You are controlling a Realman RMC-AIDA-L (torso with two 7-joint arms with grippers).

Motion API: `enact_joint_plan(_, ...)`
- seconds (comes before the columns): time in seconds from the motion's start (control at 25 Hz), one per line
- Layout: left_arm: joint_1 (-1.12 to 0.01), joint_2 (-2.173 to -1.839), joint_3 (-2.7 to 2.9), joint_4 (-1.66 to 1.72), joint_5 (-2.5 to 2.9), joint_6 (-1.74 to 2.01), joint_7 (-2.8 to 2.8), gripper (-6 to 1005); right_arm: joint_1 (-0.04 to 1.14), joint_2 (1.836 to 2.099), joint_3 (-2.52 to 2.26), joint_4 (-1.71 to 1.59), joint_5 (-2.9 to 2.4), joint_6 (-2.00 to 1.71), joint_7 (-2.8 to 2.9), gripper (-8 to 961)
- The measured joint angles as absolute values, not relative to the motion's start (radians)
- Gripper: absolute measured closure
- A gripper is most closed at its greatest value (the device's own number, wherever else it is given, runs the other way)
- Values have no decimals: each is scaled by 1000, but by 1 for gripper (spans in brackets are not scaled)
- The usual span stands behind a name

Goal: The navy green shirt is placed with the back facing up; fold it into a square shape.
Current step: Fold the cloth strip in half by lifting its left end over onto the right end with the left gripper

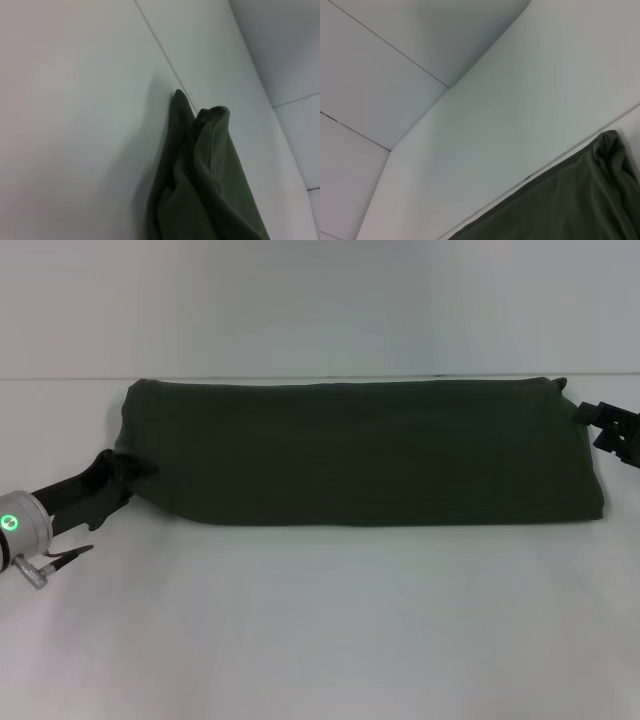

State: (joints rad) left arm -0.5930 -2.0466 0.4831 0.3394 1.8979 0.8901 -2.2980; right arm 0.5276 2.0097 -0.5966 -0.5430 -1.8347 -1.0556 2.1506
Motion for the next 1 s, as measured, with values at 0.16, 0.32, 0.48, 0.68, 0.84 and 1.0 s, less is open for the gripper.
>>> enact_joint_plan(0.16, -593, -2048, 483, 341, 1899, 888, -2293, 744, 526, 2010, -597, -543, -1835, -1055, 2151, 239)
enact_joint_plan(0.32, -589, -2048, 483, 348, 1899, 895, -2288, 864, 525, 2008, -595, -543, -1835, -1055, 2151, 239)
enact_joint_plan(0.48, -578, -2040, 486, 367, 1902, 904, -2262, 993, 524, 2008, -594, -541, -1835, -1055, 2153, 239)
enact_joint_plan(0.68, -549, -2030, 489, 410, 1913, 837, -2229, 992, 515, 2008, -582, -541, -1835, -1055, 2161, 238)
enact_joint_plan(0.84, -517, -2011, 481, 421, 1915, 802, -2230, 993, 515, 2007, -565, -531, -1835, -1055, 2160, 238)
enact_joint_plan(1.0, -473, -2013, 469, 459, 1908, 787, -2239, 993, 518, 2006, -563, -529, -1836, -1047, 2161, 238)
